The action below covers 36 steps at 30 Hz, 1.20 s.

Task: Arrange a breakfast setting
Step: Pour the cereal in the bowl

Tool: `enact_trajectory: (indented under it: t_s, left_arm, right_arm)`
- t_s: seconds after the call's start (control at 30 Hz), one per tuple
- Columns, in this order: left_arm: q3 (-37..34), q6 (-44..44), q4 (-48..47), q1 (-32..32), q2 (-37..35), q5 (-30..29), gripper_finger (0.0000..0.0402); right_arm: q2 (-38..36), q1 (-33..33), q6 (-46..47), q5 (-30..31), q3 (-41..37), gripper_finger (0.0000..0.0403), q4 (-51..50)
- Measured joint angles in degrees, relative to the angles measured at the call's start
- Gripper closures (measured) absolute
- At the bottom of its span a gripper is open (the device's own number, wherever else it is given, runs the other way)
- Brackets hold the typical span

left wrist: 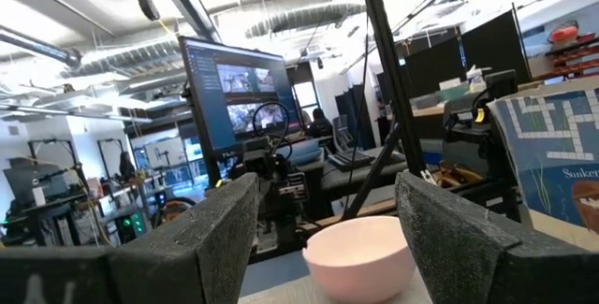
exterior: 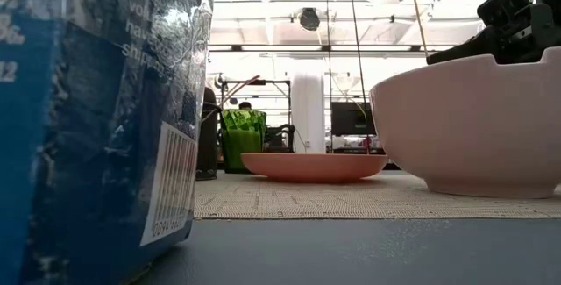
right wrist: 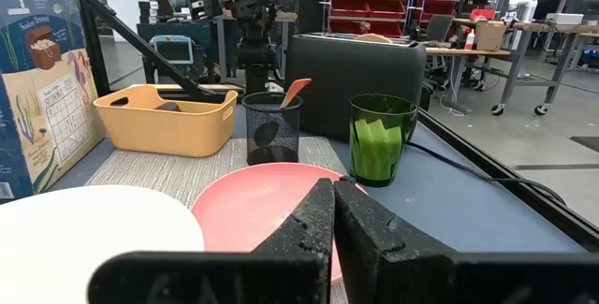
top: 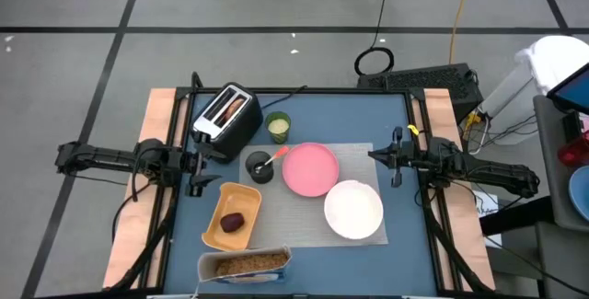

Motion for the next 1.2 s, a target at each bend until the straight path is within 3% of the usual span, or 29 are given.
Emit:
enact_trajectory:
  t_s: [0.77, 0.97, 1.2]
  left_arm:
    - [0.01, -1.56, 2.70, 0.00, 0.00, 0.00, 0.0140]
    - [0.02, -1.75, 4.06, 0.00, 0.00, -0.12, 0.0098]
    - [0.02, -1.56, 5.58, 0.00, -0.02, -7.09, 0.0029]
  right_arm:
    - [0.02, 0.00, 0.00, -0.02, 0.00, 0.0401, -0.01]
    - [0.02, 0.00, -0.01, -0.01, 0.00, 0.0401, -0.02]
    - [0.02, 0.00, -0.01, -0.01, 0.00, 0.0401, -0.02]
